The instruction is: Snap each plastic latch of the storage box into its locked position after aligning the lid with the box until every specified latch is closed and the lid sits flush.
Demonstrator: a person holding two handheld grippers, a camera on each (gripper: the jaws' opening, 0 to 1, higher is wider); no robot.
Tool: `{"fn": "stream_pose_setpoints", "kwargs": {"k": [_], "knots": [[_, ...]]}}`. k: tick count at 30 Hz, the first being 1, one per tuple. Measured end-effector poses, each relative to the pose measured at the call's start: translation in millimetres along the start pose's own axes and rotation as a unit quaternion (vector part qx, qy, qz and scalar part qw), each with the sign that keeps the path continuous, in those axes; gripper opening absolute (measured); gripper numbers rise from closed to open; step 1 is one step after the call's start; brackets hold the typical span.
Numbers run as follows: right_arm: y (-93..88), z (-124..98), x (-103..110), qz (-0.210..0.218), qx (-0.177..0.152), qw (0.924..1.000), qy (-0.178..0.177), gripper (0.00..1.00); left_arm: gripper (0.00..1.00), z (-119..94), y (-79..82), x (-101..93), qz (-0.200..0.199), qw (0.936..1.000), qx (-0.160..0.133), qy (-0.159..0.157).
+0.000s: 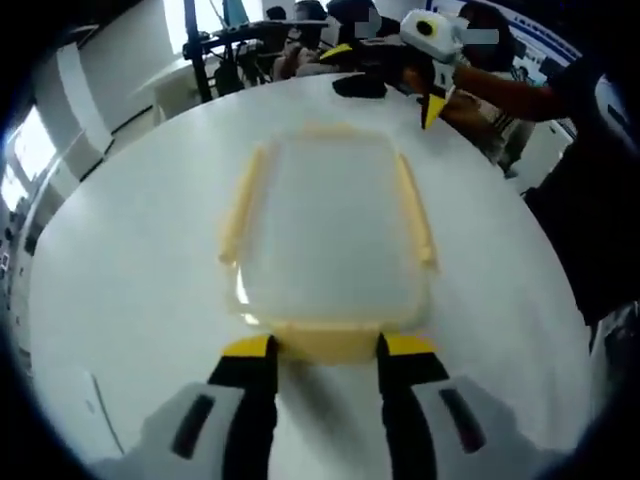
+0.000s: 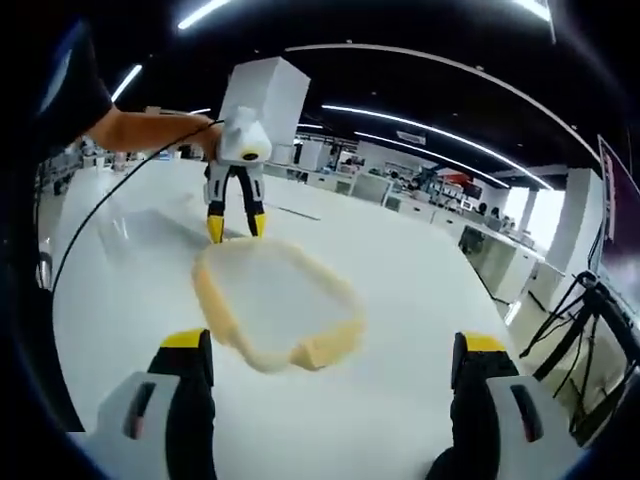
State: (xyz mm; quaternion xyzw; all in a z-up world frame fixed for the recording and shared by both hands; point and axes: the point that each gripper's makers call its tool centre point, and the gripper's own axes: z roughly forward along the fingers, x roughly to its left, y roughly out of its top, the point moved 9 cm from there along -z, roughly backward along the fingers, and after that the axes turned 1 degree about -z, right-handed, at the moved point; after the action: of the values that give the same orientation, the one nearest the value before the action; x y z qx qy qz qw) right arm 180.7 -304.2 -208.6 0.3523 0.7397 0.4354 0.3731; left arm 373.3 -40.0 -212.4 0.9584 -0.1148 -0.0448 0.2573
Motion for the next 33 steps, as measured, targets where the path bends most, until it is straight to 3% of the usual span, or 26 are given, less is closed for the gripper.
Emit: {"fn": "stream_pose_setpoints", "kwargs": {"k": [19,28,33], "knots": [[-6.2,14,-10,-0.003,0.012,0.9995,0.031,1.00,0.39,1,-0.9,-0.4,0.000,1.0000,0.003,0.000],[-8.2,28,-17,-0.048,0.050,0.9947,0.077,1.00,0.39,1,-1.7,-1.2,-0.001,1.0000,0.000,0.000],[-8.4,32,-23,-0.052,0.058,0.9927,0.092,1.00,0.39,1,-1.4,-1.3,-0.001,1.0000,-0.001,-0.001]]}}
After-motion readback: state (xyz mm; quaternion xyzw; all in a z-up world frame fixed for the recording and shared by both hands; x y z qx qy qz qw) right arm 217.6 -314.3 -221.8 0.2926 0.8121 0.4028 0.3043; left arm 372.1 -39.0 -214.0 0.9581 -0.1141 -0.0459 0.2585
